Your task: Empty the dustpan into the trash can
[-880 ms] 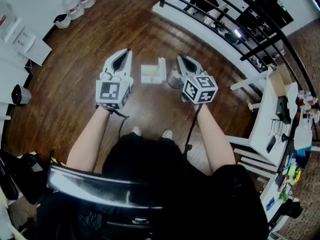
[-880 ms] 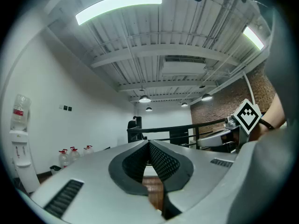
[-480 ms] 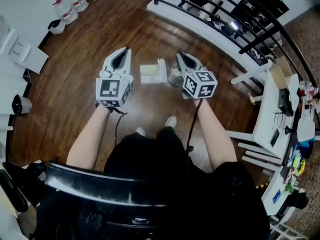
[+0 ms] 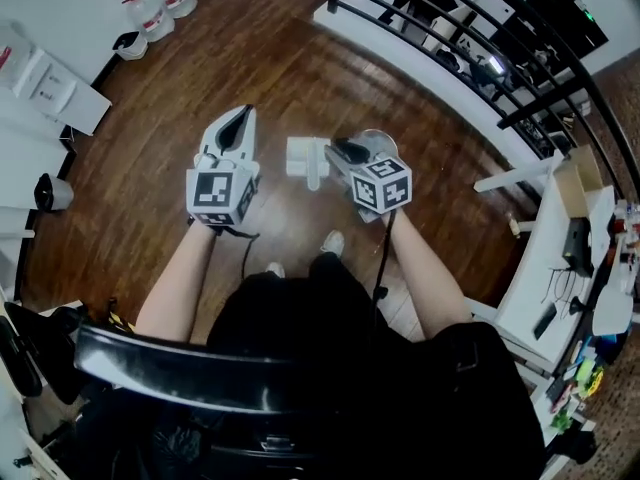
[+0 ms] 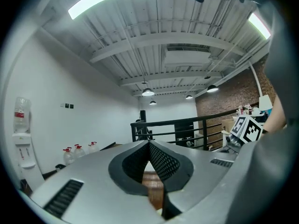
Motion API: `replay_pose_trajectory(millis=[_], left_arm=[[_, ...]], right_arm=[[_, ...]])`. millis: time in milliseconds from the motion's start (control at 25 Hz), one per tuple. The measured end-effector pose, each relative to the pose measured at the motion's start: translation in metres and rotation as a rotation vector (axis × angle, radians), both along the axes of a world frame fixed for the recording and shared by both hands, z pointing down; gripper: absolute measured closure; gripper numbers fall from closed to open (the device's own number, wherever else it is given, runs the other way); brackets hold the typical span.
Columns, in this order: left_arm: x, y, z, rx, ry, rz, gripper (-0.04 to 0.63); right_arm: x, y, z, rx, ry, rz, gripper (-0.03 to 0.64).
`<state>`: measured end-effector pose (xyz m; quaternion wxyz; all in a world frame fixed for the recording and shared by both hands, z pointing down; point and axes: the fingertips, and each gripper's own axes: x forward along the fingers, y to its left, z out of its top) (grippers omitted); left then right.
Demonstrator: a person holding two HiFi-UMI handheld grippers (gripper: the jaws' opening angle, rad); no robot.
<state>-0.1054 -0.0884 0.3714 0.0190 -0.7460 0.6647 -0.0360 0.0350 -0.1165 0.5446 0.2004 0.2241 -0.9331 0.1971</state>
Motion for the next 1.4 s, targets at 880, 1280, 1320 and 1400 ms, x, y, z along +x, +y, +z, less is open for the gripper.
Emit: replay_pose_trajectory(millis=[880,1280,1320,1400], left_arm=[[-0.05,-0.032,-0.019,0.066,-0.038,-0.18,0.531],[-0.072,-0.036,-0.017,0.059,-0.045,-0.193,0.529],[-0.074,-0.036,-0.017,0.058,-0.044,-0.196,0.529],[-0.078,-0.034,-0.018,0.061,-0.043,-0.201,0.529]], right_arm=[[-0.059,0.026,0.14,-0.586,0.012,-0.371,0.27],[-0.087,0.023,0.169,-0.76,0.0,-0.312,0.292],[-0.09,0.024,0.167,-0.78,-0.015,-0.319,0.344],[-0.097,0.024,0.159,-0.808,-0.046,-0.345,0.448]])
